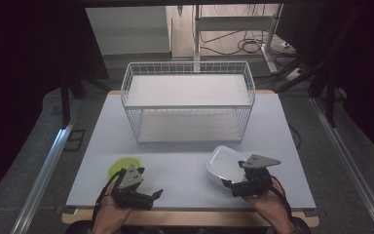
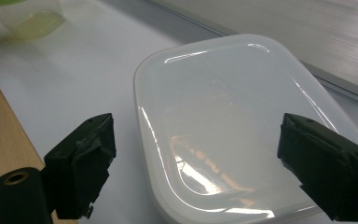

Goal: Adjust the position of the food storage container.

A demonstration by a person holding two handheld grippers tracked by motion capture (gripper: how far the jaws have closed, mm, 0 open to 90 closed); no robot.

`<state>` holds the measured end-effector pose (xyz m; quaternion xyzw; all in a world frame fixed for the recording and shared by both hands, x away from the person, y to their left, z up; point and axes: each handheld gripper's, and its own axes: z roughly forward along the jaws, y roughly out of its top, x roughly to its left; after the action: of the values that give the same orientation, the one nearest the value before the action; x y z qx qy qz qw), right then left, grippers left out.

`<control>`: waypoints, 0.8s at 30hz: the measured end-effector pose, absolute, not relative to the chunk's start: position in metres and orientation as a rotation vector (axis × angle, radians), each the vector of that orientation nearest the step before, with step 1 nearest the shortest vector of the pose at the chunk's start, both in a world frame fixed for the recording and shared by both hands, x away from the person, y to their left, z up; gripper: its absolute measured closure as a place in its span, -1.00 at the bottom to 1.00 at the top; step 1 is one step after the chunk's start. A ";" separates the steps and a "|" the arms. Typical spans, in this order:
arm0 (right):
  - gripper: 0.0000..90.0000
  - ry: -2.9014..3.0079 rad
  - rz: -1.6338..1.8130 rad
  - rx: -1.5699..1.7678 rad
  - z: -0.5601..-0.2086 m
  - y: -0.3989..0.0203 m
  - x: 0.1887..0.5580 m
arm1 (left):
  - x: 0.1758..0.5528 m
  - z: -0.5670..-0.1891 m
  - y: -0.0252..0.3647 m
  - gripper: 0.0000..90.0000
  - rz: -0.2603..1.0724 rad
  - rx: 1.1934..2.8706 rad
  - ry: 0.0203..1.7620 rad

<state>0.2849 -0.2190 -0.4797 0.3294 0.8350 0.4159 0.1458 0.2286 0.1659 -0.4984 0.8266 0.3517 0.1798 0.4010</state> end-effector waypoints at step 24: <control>-0.60 2.384 1.204 0.929 -0.478 -0.217 0.284 | 0.226 -0.493 0.170 -0.41 0.477 2.063 0.853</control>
<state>0.2841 -0.2166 -0.4783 0.3246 0.8326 0.4206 0.1564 0.2263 0.1700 -0.4927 0.8218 0.3397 0.1900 0.4161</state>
